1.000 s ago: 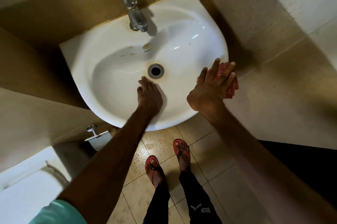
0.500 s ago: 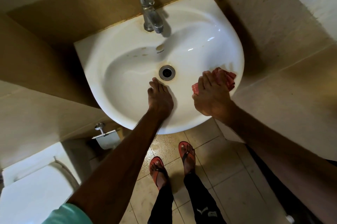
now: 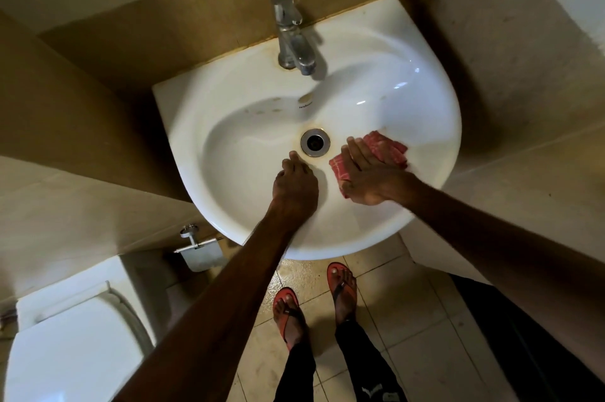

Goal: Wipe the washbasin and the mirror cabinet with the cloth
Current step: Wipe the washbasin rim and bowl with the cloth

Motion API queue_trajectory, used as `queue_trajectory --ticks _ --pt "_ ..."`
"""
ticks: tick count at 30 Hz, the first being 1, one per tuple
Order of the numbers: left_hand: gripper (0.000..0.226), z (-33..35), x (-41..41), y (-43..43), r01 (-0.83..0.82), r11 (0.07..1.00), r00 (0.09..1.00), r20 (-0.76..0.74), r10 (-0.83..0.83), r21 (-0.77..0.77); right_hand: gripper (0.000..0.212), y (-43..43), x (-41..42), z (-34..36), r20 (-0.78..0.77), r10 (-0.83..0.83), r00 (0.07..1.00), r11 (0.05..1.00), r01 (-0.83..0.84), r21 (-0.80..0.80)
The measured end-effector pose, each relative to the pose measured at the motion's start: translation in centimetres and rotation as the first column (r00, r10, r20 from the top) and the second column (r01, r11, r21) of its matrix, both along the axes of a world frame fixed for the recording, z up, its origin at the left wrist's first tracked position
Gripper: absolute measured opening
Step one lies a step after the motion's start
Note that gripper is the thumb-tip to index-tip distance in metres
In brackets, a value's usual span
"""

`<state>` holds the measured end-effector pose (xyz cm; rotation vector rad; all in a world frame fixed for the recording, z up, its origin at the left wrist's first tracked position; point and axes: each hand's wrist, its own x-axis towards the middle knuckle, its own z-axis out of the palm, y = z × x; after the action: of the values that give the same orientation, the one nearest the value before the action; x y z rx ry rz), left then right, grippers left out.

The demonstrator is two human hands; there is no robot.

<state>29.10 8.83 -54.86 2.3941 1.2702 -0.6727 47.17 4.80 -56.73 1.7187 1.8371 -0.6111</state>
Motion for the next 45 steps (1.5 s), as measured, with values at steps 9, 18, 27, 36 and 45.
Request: queue_trajectory --ticks 9,18,27,36,45 --pt "0.063 0.4 0.0 1.1 -0.051 0.998 0.998 0.047 0.052 -0.03 0.089 4.9 -3.3 -2.8 -0.155 -0.05 0.987 0.958 0.091 0.272" --pt "0.051 1.1 -0.6 2.2 -0.024 1.0 0.998 0.061 0.025 -0.017 0.077 0.5 -2.0 -3.5 -0.176 -0.106 0.979 0.924 0.162 0.347" --pt "0.049 1.0 -0.9 2.9 -0.24 0.966 0.94 0.223 0.257 -0.102 0.08 3.0 -3.8 -3.5 -0.279 -0.03 0.96 0.931 0.128 0.341" --pt "0.055 0.9 -1.3 3.5 -0.103 0.987 0.993 0.044 0.109 -0.124 0.075 2.7 -2.7 -2.7 -0.135 -0.194 0.972 0.917 0.229 0.327" --pt "0.053 -0.9 -1.0 3.5 -0.083 0.979 0.995 0.044 0.092 -0.186 0.037 -4.2 -1.2 6.3 0.084 -0.177 0.98 0.945 0.146 0.294"
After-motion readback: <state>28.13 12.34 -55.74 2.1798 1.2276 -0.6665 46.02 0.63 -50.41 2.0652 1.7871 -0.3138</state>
